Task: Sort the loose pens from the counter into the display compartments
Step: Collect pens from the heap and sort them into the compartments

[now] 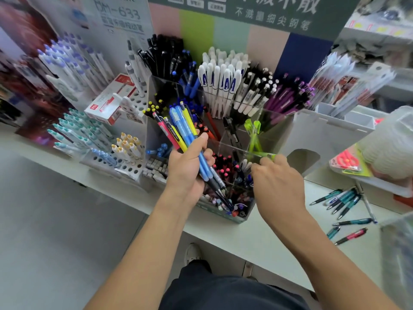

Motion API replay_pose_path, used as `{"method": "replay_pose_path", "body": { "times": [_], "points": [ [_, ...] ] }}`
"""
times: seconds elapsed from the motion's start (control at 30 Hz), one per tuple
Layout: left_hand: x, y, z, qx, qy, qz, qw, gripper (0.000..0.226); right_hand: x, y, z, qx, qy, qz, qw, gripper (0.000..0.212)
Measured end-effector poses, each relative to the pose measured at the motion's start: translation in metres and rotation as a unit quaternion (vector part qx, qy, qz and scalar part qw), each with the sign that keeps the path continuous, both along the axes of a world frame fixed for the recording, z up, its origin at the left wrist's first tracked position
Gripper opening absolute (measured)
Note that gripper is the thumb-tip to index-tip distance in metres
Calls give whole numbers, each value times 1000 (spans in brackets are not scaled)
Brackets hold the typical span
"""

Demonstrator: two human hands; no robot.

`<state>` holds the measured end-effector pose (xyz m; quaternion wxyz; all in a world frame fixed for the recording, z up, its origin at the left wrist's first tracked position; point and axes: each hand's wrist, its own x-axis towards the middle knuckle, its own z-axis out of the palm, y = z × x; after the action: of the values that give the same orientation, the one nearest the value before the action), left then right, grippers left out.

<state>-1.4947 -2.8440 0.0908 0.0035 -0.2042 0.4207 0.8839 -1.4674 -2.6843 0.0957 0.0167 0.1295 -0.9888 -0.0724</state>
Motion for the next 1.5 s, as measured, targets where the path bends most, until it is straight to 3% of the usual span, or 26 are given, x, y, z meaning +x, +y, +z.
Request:
{"method": "replay_pose_path", "body": {
  "times": [0.07, 0.1, 0.13, 0.2, 0.27, 0.3, 0.33, 0.4, 0.53, 0.63, 0.73, 0.8, 0.93, 1.03, 1.13, 1.23, 1.3, 1.37, 1.43, 1.5],
  "points": [
    [1, -1, 0, 37, 4, 3, 999, 7, 2, 2, 8, -63, -71, -27, 995, 28],
    [1, -2, 1, 61, 7, 4, 998, 6, 4, 2, 18, -137, -94, -27, 986, 19],
    [1, -2, 1, 86, 10, 7, 996, 5, 6, 3, 24, -232, -102, -20, 967, 23],
    [0, -2, 1, 129, 13, 19, 991, 3, 8, 1, 29, -394, -177, -24, 902, 29],
    [0, 1, -1, 157, 10, 30, 987, 2, 8, -4, 24, -473, -289, -23, 832, 26],
    [1, 2, -1, 165, 7, 32, 986, 3, 8, -6, 18, -490, -301, -18, 818, 15],
    [0, 1, -1, 172, 3, 34, 985, 3, 8, -6, 14, -506, -298, -14, 809, 13],
    [-2, -2, 0, 183, -1, 41, 982, 6, 10, -1, 10, -513, -300, -4, 804, 37],
    [-8, -15, 5, 190, -4, 73, 979, 15, 13, 21, 13, -553, -323, -39, 767, 42],
    [-13, -19, 7, 184, -11, 92, 978, 16, 13, 34, 15, -597, -297, -63, 743, 26],
    [-15, -19, 7, 182, -18, 105, 978, 17, 11, 42, 27, -660, -210, -79, 717, 15],
    [-13, -17, 7, 168, -23, 101, 980, 20, 10, 48, 37, -709, -165, -92, 679, 9],
    [-6, -8, 6, 174, 1, 46, 984, 9, 3, 45, 48, -771, -162, -104, 607, 12],
    [-1, -3, 4, 85, 23, -20, 996, 9, -4, 38, 53, -774, -128, -78, 616, 14],
    [1, -2, 3, 4, 34, -49, 998, 9, -15, 30, 61, -735, -79, -46, 672, 19],
    [1, -11, 4, -66, 37, -28, 997, 11, -28, 18, 80, -760, -53, 3, 648, 15],
    [1, -21, 7, -78, 44, -21, 996, 7, -40, 5, 95, -754, 9, 48, 655, 7],
    [1, -32, 12, -82, 46, -29, 995, 5, -61, -15, 109, -733, 81, 84, 670, 12],
    [0, -42, 16, -90, 46, -44, 994, 4, -89, -36, 120, -687, 122, 117, 707, 13],
    [-1, -51, 18, -101, 49, -53, 992, 3, -122, -61, 126, -613, 117, 124, 771, 9]
  ]
}}
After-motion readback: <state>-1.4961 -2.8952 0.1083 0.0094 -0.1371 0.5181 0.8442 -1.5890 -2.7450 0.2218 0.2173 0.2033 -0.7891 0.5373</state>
